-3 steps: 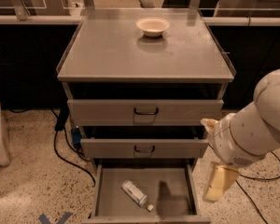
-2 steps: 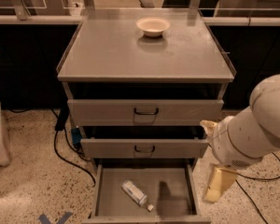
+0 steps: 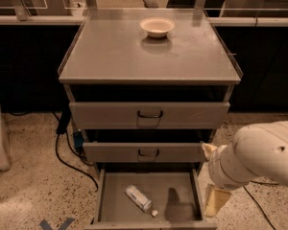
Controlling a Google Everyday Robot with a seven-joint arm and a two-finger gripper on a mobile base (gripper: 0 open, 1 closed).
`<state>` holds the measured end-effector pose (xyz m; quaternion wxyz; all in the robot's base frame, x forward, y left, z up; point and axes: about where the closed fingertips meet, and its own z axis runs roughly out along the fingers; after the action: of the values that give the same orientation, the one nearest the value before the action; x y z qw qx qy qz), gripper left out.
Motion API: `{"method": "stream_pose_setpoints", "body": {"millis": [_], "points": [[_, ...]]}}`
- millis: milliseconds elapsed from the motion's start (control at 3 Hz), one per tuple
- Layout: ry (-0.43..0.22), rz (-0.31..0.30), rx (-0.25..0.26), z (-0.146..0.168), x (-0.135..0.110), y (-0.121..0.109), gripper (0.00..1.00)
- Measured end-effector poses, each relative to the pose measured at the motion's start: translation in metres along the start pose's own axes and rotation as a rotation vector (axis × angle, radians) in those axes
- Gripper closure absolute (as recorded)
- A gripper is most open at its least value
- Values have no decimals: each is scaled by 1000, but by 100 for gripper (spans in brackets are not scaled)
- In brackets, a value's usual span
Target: Pick blue plastic bottle from bottom drawer and place on counter
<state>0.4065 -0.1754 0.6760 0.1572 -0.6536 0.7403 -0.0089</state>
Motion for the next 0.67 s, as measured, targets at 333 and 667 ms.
{"method": "stream_pose_setpoints", "body": {"millis": [333,667], "points": [[-18,4,-18,51,12,8,0],[-71,26,-43,122,12,30,0]]}}
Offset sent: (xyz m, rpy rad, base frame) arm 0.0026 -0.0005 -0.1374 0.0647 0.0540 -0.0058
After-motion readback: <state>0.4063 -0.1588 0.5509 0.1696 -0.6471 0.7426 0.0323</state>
